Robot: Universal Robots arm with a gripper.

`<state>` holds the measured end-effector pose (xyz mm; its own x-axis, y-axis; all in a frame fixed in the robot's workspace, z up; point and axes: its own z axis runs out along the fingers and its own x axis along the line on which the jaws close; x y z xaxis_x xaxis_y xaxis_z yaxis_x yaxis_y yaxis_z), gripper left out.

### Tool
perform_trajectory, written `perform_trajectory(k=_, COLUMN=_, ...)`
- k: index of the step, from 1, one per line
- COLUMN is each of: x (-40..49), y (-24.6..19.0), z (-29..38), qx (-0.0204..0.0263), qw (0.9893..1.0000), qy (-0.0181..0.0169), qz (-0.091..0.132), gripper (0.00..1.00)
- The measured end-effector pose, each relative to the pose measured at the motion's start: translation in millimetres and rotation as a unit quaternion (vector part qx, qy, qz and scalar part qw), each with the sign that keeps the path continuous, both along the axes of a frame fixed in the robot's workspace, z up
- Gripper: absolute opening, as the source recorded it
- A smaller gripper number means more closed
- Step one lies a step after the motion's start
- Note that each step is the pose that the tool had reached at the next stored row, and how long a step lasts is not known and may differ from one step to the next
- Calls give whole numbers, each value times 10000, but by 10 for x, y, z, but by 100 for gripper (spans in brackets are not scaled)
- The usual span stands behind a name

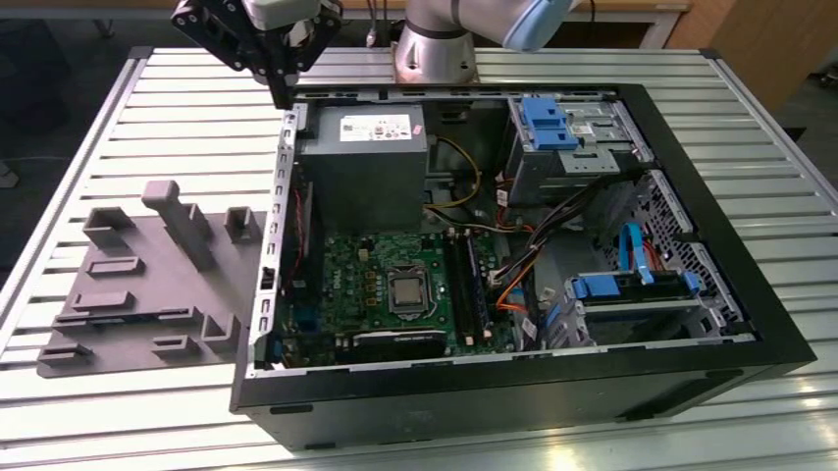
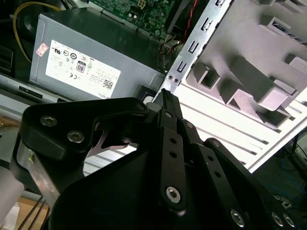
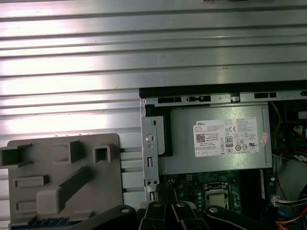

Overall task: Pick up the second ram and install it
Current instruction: 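Reach for the second ram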

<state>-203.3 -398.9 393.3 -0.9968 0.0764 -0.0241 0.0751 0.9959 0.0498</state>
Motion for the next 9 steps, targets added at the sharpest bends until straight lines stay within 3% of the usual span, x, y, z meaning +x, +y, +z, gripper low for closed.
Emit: perform_trajectory(k=9, x=-63, y=0, z=0, qx=0, qw=10000, qy=0, qz=0, gripper=11)
